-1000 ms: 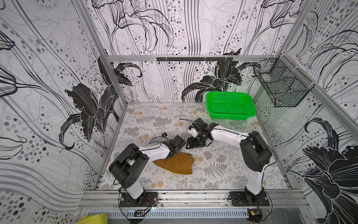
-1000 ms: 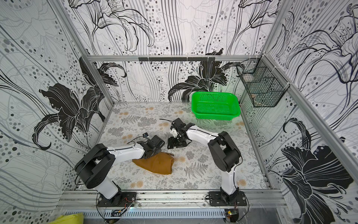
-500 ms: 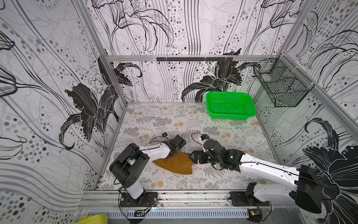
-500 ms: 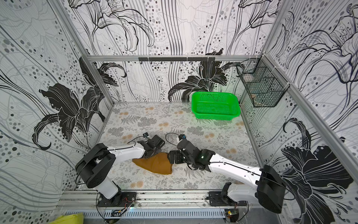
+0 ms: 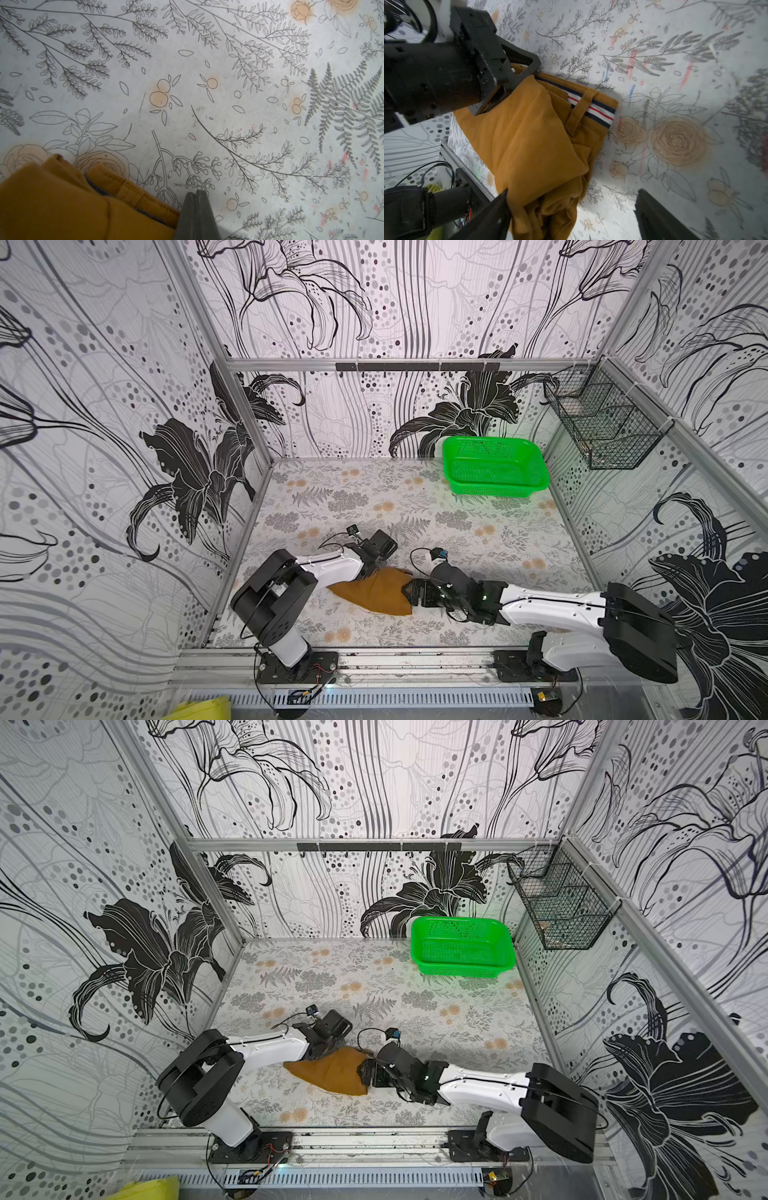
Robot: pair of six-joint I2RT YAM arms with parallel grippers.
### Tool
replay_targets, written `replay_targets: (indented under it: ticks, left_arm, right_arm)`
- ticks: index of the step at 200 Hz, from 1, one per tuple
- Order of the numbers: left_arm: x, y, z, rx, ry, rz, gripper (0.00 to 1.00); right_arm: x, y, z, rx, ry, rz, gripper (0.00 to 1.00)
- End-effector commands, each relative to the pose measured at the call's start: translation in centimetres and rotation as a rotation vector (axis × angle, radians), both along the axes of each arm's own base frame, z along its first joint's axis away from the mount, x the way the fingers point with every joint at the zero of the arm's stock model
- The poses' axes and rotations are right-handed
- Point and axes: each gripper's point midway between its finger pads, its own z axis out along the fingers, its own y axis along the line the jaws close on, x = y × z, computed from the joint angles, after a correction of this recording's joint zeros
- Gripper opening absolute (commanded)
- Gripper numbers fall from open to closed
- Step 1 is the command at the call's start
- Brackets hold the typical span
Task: Roll up the long pants
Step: Pick up the long pant at the center of the board.
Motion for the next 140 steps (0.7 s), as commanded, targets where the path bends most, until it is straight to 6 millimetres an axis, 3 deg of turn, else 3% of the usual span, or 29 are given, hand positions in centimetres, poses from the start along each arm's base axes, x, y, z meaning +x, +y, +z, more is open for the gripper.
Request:
replay_targets:
  ticks: [1, 81, 117, 140]
  left_arm:
    - [-7.4, 2.4, -4.9, 0.08, 0.32, -0.055, 0.0]
    - [-7.7, 2.6, -5.4, 0.086, 0.333, -0.051, 0.0]
    - [-7.9, 2.5, -5.9, 0.086, 0.347, -0.058, 0.0]
    - [-7.9, 2.6, -6.1, 0.088, 0.35, -0.06, 0.0]
  right_arm:
    - [0.4, 2.0, 1.0, 0.067, 0.001, 0.001, 0.95]
    - [-0.2, 5.2, -7.6, 0.038, 0.217, -0.015, 0.94]
    - [-0.3, 6.6, -8.8, 0.029, 0.256, 0.011, 0.95]
    - [-0.4, 4.4, -8.8, -0.065, 0.243, -0.022, 0.95]
